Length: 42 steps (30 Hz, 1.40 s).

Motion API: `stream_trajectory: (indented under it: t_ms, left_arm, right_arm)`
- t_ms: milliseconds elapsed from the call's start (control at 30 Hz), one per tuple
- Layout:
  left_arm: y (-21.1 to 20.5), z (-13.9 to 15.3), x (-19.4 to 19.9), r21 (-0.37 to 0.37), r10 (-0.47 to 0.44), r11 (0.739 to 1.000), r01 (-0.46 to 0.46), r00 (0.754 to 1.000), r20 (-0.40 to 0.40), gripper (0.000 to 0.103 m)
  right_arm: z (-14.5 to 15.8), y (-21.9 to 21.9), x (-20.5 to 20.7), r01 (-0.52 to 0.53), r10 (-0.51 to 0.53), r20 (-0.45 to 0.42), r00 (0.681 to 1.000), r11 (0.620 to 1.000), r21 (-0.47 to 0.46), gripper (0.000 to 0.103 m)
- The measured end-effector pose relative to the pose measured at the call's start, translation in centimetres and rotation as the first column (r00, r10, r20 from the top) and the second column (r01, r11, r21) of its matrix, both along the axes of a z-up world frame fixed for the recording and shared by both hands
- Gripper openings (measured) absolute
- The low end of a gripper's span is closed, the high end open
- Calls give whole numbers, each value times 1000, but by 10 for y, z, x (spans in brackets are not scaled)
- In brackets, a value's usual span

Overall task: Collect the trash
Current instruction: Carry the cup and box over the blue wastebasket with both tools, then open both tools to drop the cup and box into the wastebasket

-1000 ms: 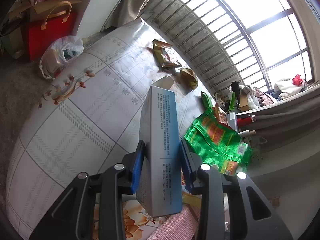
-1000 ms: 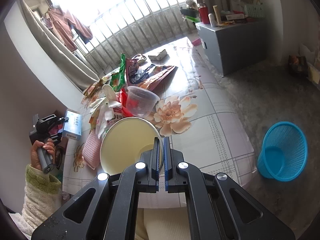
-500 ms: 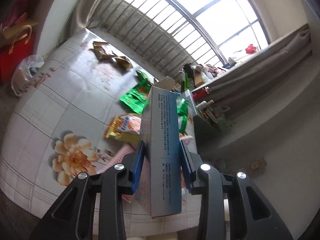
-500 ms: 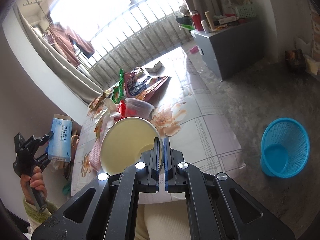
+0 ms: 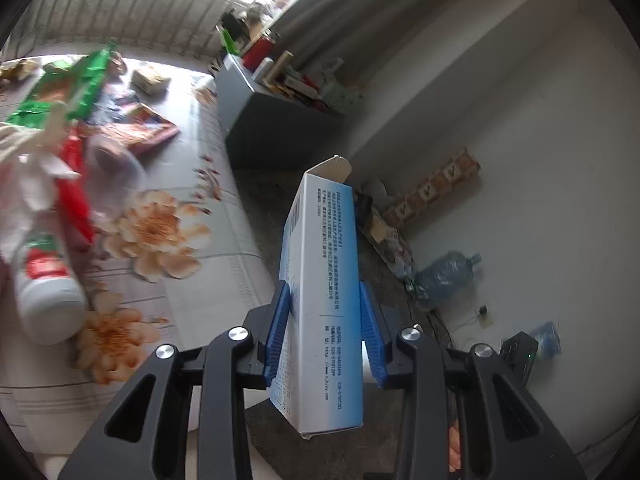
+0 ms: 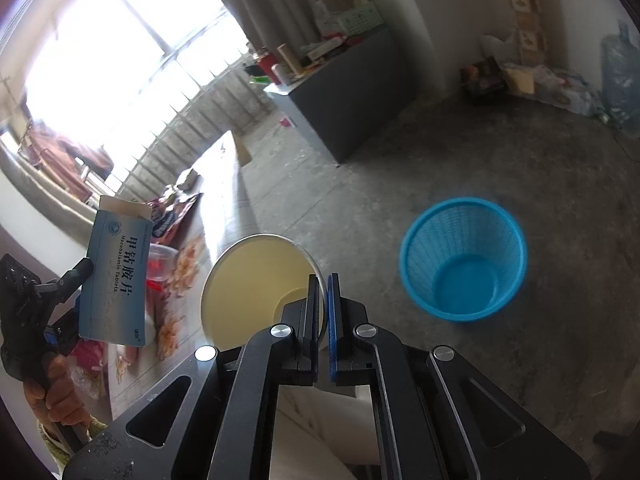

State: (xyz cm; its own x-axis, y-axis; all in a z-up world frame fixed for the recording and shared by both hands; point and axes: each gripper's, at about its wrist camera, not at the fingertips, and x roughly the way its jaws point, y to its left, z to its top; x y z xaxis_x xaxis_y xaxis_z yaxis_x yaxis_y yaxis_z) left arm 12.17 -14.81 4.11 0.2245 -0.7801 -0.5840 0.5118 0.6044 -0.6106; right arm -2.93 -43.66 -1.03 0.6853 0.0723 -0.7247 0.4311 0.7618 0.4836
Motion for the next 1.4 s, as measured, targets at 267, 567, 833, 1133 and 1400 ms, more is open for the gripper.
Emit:
stream_trajectory:
  t_ms: [267, 567, 833, 1133, 1400]
  left_arm:
    - [-150, -71, -2, 162, -198, 964, 209, 977, -81, 34]
    - [-270, -142, 15, 290, -263, 912, 290, 956, -127, 44]
    - [-251, -161, 20, 341, -218, 908, 241, 970, -105, 76]
    - [-196, -126, 0, 275, -236, 934, 229, 972, -8, 77]
    - [-126, -79, -29, 286, -214, 942, 175, 970, 111, 80]
  right_arm:
    - [-50, -72, -7, 183, -175, -104, 979, 980, 73, 2]
    - [-126, -136, 26, 349, -313, -215, 925, 925, 154, 11]
    - [-161, -136, 13, 409, -349, -291, 891, 895, 178, 49]
    - [-148, -97, -17, 350, -302, -285, 910, 927, 135, 54]
    - [-84, -48, -13, 220, -233, -215, 948, 972, -81, 85]
